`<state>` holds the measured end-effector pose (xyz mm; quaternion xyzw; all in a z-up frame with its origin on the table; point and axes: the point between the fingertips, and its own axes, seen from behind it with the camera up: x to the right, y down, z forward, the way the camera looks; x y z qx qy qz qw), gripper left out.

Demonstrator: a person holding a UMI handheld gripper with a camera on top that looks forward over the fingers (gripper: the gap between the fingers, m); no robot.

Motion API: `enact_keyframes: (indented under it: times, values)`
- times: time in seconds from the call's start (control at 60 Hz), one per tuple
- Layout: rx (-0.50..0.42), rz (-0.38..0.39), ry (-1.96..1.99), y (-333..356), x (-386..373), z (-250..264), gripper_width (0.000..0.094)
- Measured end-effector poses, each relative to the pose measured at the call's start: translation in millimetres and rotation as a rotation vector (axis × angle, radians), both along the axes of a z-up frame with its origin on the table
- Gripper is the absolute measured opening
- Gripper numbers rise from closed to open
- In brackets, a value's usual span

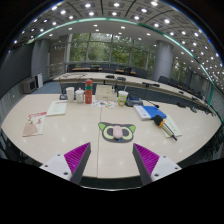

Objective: Arrange mouse

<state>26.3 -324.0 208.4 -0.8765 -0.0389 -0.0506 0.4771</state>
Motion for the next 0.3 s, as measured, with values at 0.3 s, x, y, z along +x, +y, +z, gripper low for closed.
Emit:
enact_keyframes:
  times: [0.3]
  values:
    - [0.03,-0.008,-0.011,-16,-8,10,0.0852]
